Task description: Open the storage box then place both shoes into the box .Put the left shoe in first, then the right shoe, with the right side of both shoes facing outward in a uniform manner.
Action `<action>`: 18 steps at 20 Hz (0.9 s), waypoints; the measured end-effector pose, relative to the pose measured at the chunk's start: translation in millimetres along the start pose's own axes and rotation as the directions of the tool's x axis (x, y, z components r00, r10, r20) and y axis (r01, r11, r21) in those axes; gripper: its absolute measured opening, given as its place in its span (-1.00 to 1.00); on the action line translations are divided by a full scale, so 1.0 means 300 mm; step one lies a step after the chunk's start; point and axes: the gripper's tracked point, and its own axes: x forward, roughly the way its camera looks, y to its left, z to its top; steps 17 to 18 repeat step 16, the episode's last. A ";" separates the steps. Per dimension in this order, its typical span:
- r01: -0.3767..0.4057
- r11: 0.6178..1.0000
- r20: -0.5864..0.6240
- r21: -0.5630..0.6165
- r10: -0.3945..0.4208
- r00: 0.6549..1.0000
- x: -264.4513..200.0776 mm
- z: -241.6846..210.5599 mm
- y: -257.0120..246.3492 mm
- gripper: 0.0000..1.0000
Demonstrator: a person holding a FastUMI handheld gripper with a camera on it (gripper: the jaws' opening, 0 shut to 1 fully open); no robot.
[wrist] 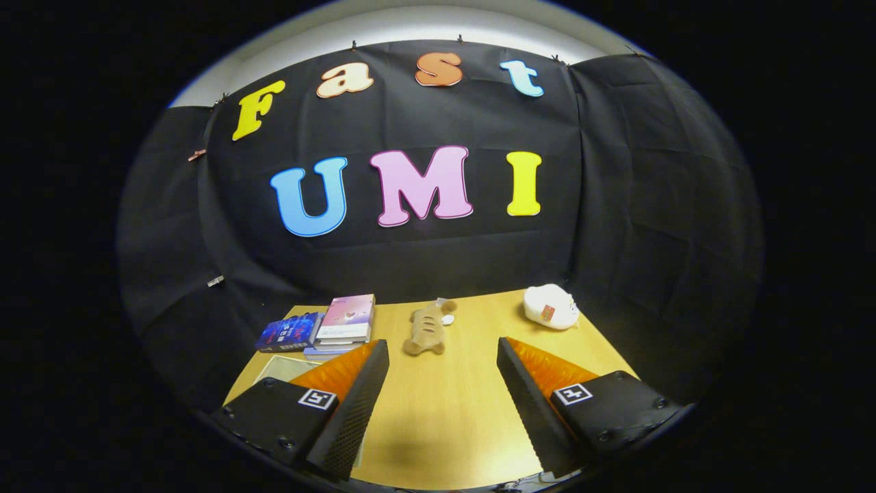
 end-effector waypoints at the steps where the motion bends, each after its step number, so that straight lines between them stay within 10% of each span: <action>1: 0.002 1.000 0.024 -0.011 -0.001 1.000 -0.011 0.016 -0.042 0.98; 18: -0.227 0.952 0.164 -0.207 0.262 0.951 -0.051 0.010 -0.240 0.95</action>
